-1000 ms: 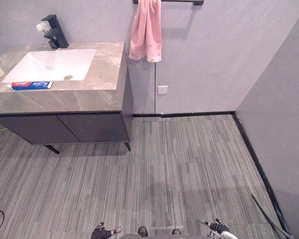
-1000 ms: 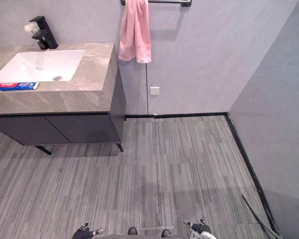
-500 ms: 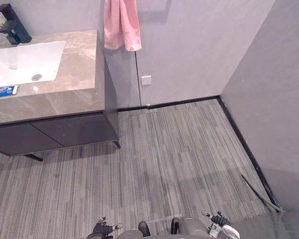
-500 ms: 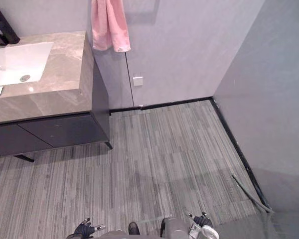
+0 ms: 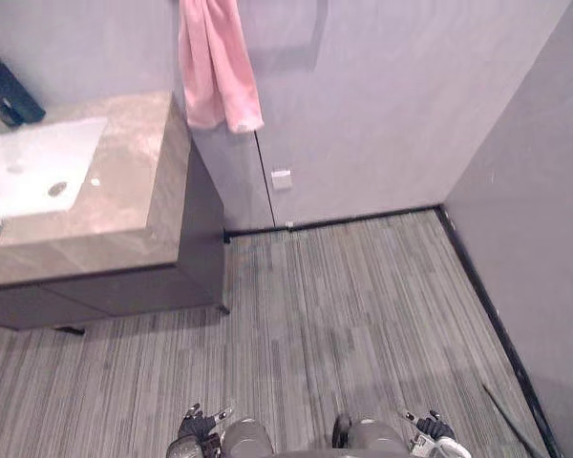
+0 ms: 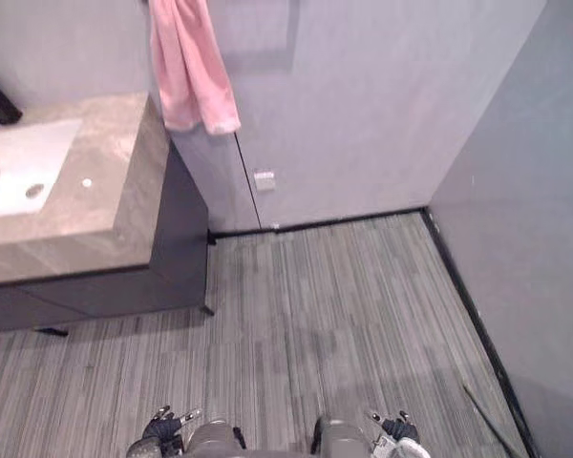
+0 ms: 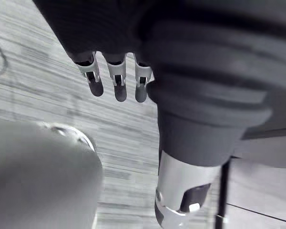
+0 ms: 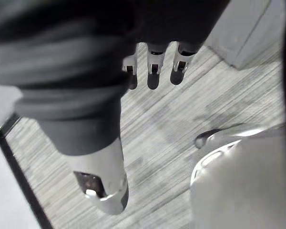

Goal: Organize washtable

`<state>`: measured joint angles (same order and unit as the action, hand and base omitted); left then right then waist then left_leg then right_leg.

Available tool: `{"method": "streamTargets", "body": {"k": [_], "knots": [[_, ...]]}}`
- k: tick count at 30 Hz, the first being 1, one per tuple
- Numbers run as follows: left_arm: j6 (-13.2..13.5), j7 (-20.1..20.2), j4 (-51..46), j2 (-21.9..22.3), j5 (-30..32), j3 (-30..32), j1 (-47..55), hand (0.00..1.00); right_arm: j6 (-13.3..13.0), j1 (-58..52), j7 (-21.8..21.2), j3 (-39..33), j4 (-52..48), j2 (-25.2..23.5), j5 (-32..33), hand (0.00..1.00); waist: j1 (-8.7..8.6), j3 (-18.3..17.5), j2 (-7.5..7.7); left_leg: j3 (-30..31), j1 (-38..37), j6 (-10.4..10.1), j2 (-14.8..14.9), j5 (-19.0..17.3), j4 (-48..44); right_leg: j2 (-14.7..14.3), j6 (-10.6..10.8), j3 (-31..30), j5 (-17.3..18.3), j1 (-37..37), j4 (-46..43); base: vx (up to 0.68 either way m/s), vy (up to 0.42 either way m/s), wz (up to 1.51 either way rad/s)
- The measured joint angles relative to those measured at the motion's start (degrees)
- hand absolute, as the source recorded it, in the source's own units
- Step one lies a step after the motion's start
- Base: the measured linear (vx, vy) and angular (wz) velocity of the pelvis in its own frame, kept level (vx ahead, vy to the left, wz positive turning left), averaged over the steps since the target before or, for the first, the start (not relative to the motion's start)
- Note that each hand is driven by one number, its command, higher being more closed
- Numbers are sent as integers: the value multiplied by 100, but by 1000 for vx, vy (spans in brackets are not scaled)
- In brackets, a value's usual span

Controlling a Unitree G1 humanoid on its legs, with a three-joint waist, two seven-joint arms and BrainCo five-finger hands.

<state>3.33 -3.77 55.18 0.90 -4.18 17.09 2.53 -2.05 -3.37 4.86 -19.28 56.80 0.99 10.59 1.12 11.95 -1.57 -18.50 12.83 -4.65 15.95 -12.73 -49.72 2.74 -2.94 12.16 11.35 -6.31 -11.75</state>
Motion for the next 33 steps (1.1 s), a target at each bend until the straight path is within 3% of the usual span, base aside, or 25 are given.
{"method": "streamTargets", "body": {"k": [3, 4, 5, 6, 7, 8, 10, 11, 13, 14, 15, 17, 19, 21, 23, 24, 25, 26, 28, 30, 32, 33], "knots": [[29, -7, -11, -13, 11, -82, -83, 0, 6, 31, 19, -30, -33, -86, 23, 0, 2, -3, 49, -355, 238, 26, -287, 50, 1713, 136, 82, 10, 47, -278, 177, 326, 108, -5], [27, -10, -4, 8, 14, -130, -85, 0, 1, -29, 23, -27, -54, -114, 23, 0, 10, -33, 69, -331, 214, 164, -542, 405, 2593, 210, 270, -18, 168, -376, 204, 319, 206, -11], [31, -10, 11, 36, 23, -177, -44, 0, -3, -78, 22, -26, -87, -71, 19, 0, 32, -95, -30, -174, 215, 335, -647, 945, 3252, 168, 458, -115, 344, -414, 227, 327, 242, -25], [31, -8, 24, 20, 30, -174, -37, 0, 7, -52, 23, -25, -53, -59, 18, 0, 60, -121, 8, -104, 201, 537, -733, 1172, 3215, 226, 574, -201, 486, -460, 237, 340, 227, -22], [22, -17, 38, -114, 34, -184, -95, 0, 9, -60, 30, 11, -11, -154, 11, 0, 64, -211, 270, -241, 192, 574, -937, 958, 3212, 449, 630, -280, 543, -474, 242, 358, 199, -18], [21, -14, 41, -170, 36, -189, -132, 0, 12, -77, 27, 8, 16, -246, 4, 0, 110, -254, 413, -346, 165, 597, -1034, 783, 3157, 596, 587, -367, 514, -420, 116, 355, 171, -10], [27, -13, 55, -190, 39, -189, -129, 0, 22, -123, 12, 19, 25, -319, -45, 0, 201, -308, 513, -562, -87, 673, -1141, 568, 3132, 789, 552, -630, 448, -306, -373, 359, 220, -42], [23, -9, 108, -189, 43, -216, -125, 0, 20, -104, -3, 19, 23, -293, -131, 0, 279, -319, 504, -668, -368, 676, -1202, 399, 3204, 896, 661, -883, 353, 15, -1202, 347, 238, -57], [7, -4, 139, -243, 48, -505, -84, 0, 2, -97, -15, 18, -1, -247, -224, 0, 235, -349, 465, -672, -768, 696, -1299, 201, 3340, 1002, 1155, -1142, -108, 628, -2806, 345, 216, -20], [0, -2, 146, -254, 50, -583, -91, 0, 1, -98, -15, 16, -4, -234, -225, 0, 197, -345, 461, -645, -884, 695, -1313, 128, 3356, 1001, 1277, -1191, -244, 840, -3325, 489, 197, 19], [-33, 2, 195, -249, 36, -625, -102, 0, 5, -120, -17, 14, -17, -199, -234, 0, 82, -297, 382, -538, -1266, 654, -1323, -79, 3394, 1021, 1028, -1047, -81, 1388, -4377, 343, 106, 21], [-34, 0, 228, -242, 36, -625, -128, 0, 3, -160, -28, 14, -64, -205, -226, 0, 22, -307, 405, -528, -1566, 614, -1324, -154, 3525, 1012, 949, -864, 84, 1722, -4633, 322, 44, 21], [-34, 6, 358, -213, 42, -624, -136, 0, -17, -161, -48, -2, -123, -192, -224, 0, -53, -310, 392, -512, -2007, 587, -1305, -143, 3822, 903, 725, -490, 381, 2162, -4165, 394, -14, 24], [-27, 7, 391, -127, 49, -626, -165, 0, -49, -131, -137, -14, -171, -174, -223, 0, -66, -299, 325, -419, -2379, 549, -1221, -135, 4090, 578, 614, -389, 356, 2516, -2738, 467, -111, 28], [-23, 7, 392, -83, 50, -626, -161, 0, -59, -80, -139, -7, -184, -170, -224, 0, -122, -278, 265, -254, -2508, 462, -1111, -153, 4180, 294, 491, -576, -26, 2600, -1642, 334, -138, 46], [-20, 8, 392, -88, 50, -621, -144, 0, -59, -67, -138, 3, -169, -169, -224, 0, -157, -281, 277, -141, -2583, 337, -1100, -200, 4202, 149, 466, -729, -532, 2548, -1055, 576, -262, 67], [-27, 2, 446, -40, 47, -578, -162, 0, -67, -28, -147, 2, -134, -151, -227, 0, -193, -258, 184, 81, -2747, 186, -992, -277, 4239, 46, 326, -737, -1028, 2412, -1086, 557, -257, 51], [-14, 9, 465, 69, 49, -509, -170, 0, -70, 28, -142, 10, -113, -64, -266, 0, -140, -282, 30, 147, -2792, 13, -887, -134, 4255, -4, 260, -703, -759, 2419, -1310, 546, -263, 37], [-13, 2, 467, 218, 51, -502, -195, 0, -78, 65, -146, -9, -80, -41, -291, 0, -166, -288, -62, 300, -2842, -100, -812, 15, 4081, 45, 161, -561, -327, 2416, -1680, 417, -250, 33], [-15, 9, 445, 261, 48, -505, -224, 0, -79, 64, -138, 2, -38, -27, -289, 0, -198, -286, -93, 493, -2513, -221, -569, 103, 3162, 25, 100, -345, -90, 2055, -1589, 356, -258, 56], [-20, 73, 321, 308, 45, -487, -277, 0, -33, 19, -123, 130, -17, -11, -287, 0, -184, -218, 2, 579, -1583, -266, -109, 284, 998, -34, 38, -123, -2, 1402, -1140, 306, -229, 54], [-17, 92, 227, 312, 41, -432, -267, 0, -20, -3, -125, 199, -15, 1, -287, 0, -152, -213, 7, 469, -1374, -231, 9, 261, 493, -55, 24, -103, 6, 1201, -1017, 233, -144, 14]]}}
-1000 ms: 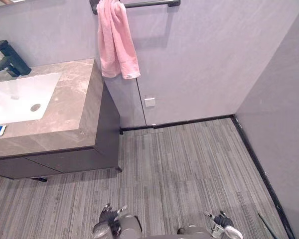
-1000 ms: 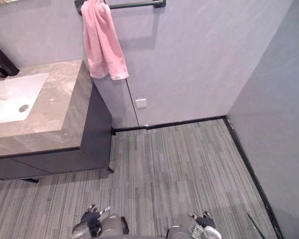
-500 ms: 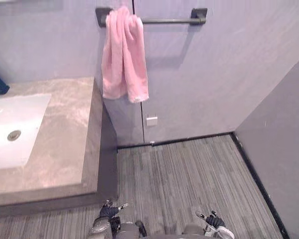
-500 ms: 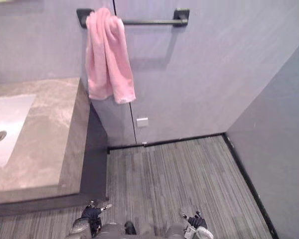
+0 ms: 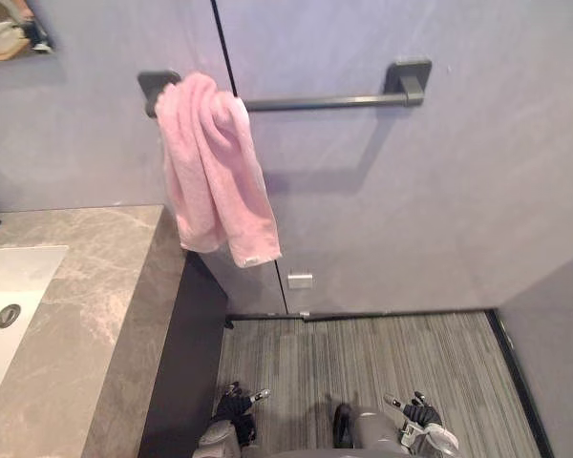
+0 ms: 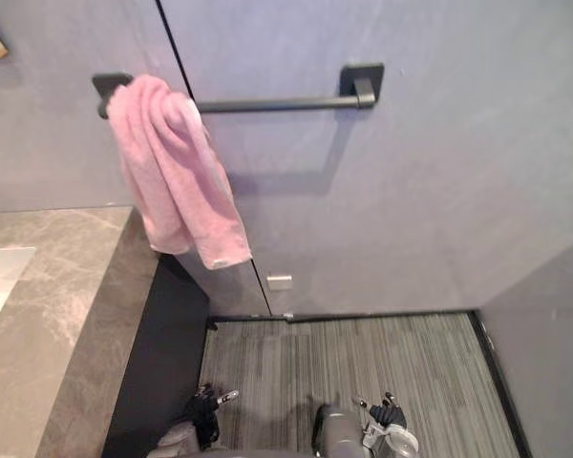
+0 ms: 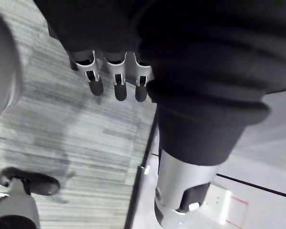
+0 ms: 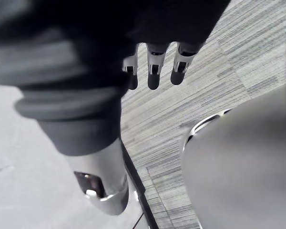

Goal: Organize washtable

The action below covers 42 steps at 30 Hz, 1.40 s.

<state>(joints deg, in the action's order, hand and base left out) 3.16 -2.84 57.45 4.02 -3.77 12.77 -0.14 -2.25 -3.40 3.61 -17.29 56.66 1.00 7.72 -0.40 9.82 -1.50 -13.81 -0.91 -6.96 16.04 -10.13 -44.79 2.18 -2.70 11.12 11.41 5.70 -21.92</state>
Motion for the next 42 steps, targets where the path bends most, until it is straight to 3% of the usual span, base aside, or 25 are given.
{"method": "streamTargets", "body": {"k": [2, 5, 6, 8, 9, 12, 16, 23, 31, 35, 38, 42], "knots": [[8, 9, -103, 7, -8, 34, 12, 0, 10, -39, 1, 20, 36, 6, 16, 0, 119, -3, 26, -439, 337, 115, 85, -72, -146, 6, -1, 24, -2, -431, 301, 185, -55, -7], [12, 5, -142, 7, -6, 40, 15, 0, 22, -44, 4, 17, 33, 0, 72, 0, 130, -7, 25, -671, 508, 210, 15, -126, 997, 48, 21, 18, 0, -658, 483, 171, 47, -7], [8, 7, -135, 8, -4, 30, 14, 0, 22, -55, 4, 13, 29, -9, 73, 0, 126, -26, 39, -642, 503, 211, -179, -20, 2074, 120, 133, -20, 36, -709, 481, 159, 105, -5], [0, 8, -81, 31, 1, 26, 5, 0, 24, -72, 10, -9, 45, 8, 71, 0, 137, -78, -38, -458, 475, 251, -385, 567, 2825, 128, 308, -92, 116, -692, 397, 214, 150, 0], [4, -11, -71, -41, 3, 37, 8, 0, 33, -144, 11, -9, 36, -43, 71, 0, 125, -127, 139, -473, 347, 335, -594, 661, 3063, 280, 404, -161, 136, -706, 423, 191, 152, 5], [1, -4, -60, -98, 15, 37, 28, 0, 27, -192, 5, -12, 35, -124, 68, 0, 143, -180, 278, -619, 99, 381, -831, 694, 3448, 478, 501, -225, 123, -778, 559, 93, 117, -6], [-5, 18, 63, -96, 186, -20, 64, 0, 10, -221, -3, -21, 37, -126, 71, 0, 109, -238, 225, -739, -347, 433, -1109, 873, 4086, 597, 629, -380, 49, -965, 818, 45, 90, -15], [4, 19, 161, -214, 225, -206, 117, 0, -9, -222, -6, -105, 176, -103, 71, 0, 118, -309, 178, -651, -660, 383, -1216, 1281, 4873, 476, 626, -354, 14, -1021, 939, 1, -13, 3], [149, -329, 97, -398, -155, -484, 161, 0, -71, -203, 29, -265, 432, 3, 142, 0, 127, -356, 234, -166, -674, 386, -1294, 1323, 5016, 447, 599, -318, -72, -1138, 1195, -7, 5, 6], [266, -596, -1150, -520, -299, -895, 559, 0, -154, -223, 138, -261, 492, 19, 205, 0, 146, -351, 257, -5, -621, 387, -1319, 1324, 5019, 457, 598, -259, -71, -1150, 1234, -12, 4, 14], [506, -841, -2312, -557, -359, -1093, 875, 0, -236, -262, 175, -259, 470, 24, 303, 0, 145, -355, 223, 93, -561, 387, -1324, 1324, 5020, 455, 597, -186, -70, -1151, 1287, 4, -9, 11], [632, -1022, -3027, -543, -459, -1216, 1055, 0, -250, -309, 276, -239, 396, 39, 302, 0, 154, -379, 176, 160, -540, 386, -1318, 1323, 5024, 445, 596, -172, -69, -1159, 1330, 38, -19, 2]]}}
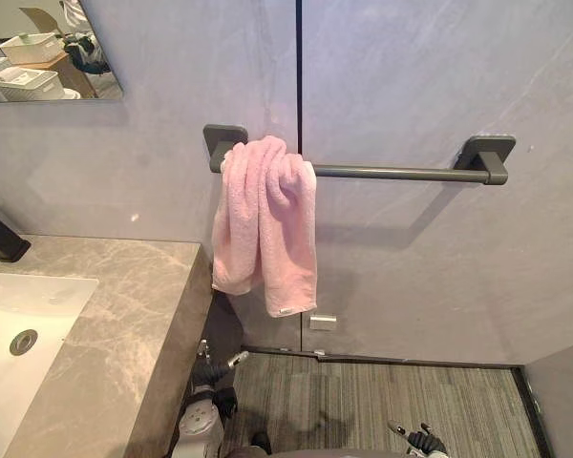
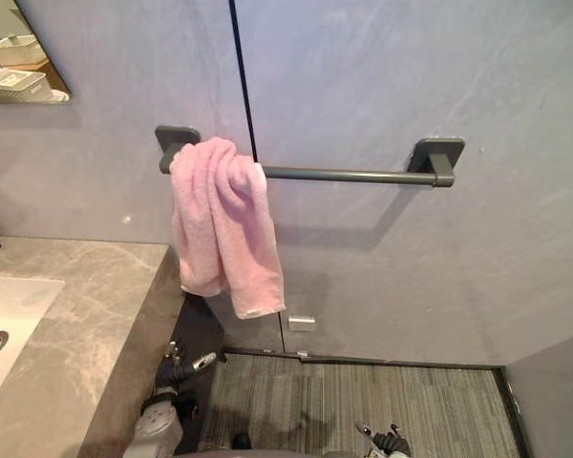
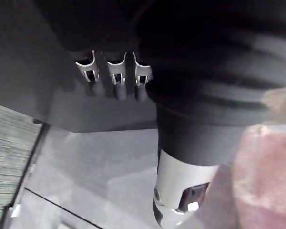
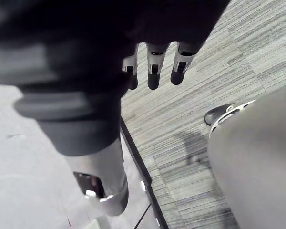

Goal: Organize washtable

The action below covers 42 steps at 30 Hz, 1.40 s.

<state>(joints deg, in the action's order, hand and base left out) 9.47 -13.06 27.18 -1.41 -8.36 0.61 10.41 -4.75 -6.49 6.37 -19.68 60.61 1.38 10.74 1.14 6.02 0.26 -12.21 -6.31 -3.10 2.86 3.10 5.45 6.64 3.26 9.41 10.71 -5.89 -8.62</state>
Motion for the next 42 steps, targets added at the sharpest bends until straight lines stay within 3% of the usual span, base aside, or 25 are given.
{"method": "streamTargets", "body": {"k": [10, 21, 42], "knots": [[117, -484, -1258, 5, 27, -248, 13, 0, -66, -157, 198, 255, -283, -31, 5, 0, -21, -19, -8, 79, -51, -13, 42, -11, 44, -33, -6, 26, -5, -121, 94, 12, -8, 1], [93, -1352, -1958, 1, 1046, -419, 12, 0, -142, -199, 361, 660, -300, -34, 14, 0, -26, -128, 86, 20, -55, -24, 83, -19, 47, -75, -13, -1, -118, -193, 290, -4, -1, -1], [-168, -1490, -2078, -227, 1361, -481, -755, 0, -127, -70, 338, 893, -125, 34, 9, 0, -88, -162, 118, 22, 3, -24, 87, -19, 48, -109, -51, -18, -188, -179, 419, 0, 0, 0]]}}
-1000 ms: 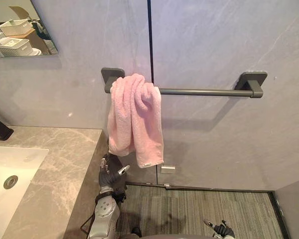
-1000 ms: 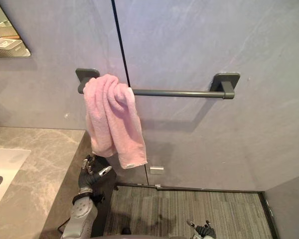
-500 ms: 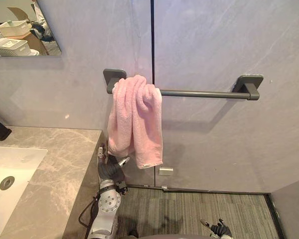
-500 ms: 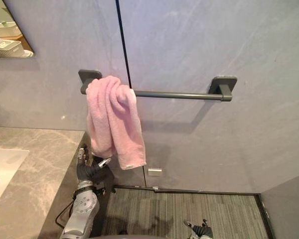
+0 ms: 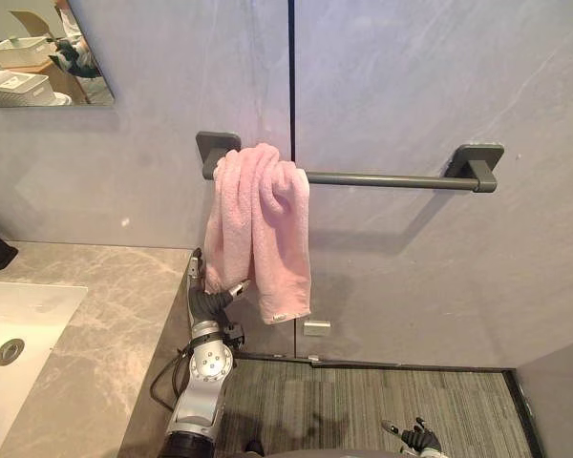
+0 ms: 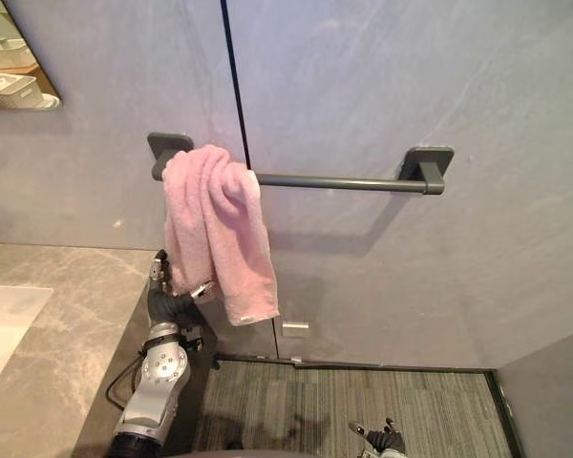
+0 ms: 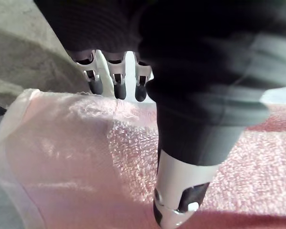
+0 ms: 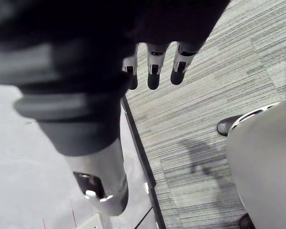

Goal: Organize washtable

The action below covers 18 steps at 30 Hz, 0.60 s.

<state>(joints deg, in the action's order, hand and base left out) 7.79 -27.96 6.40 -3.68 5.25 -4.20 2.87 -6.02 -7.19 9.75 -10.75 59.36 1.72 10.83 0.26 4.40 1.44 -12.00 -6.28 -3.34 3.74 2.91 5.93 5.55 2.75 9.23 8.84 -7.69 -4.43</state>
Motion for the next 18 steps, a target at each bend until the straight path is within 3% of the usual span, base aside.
{"method": "streamTargets", "body": {"k": [7, 18], "knots": [[-14, 63, 350, -218, -337, 194, -238, 0, 33, 57, -74, -35, 5, 16, -21, 0, -121, 0, 2, -26, 22, -1, 15, -1, 0, -31, -53, -32, -44, 1, 76, -7, -10, -2], [41, 655, 865, -454, -1264, 265, -380, 0, 218, 43, -249, -262, 102, 125, -196, 0, -173, 3, 2, -68, 22, -9, 18, -18, 0, -44, -62, -126, -120, 0, 185, -7, -4, -4]]}}
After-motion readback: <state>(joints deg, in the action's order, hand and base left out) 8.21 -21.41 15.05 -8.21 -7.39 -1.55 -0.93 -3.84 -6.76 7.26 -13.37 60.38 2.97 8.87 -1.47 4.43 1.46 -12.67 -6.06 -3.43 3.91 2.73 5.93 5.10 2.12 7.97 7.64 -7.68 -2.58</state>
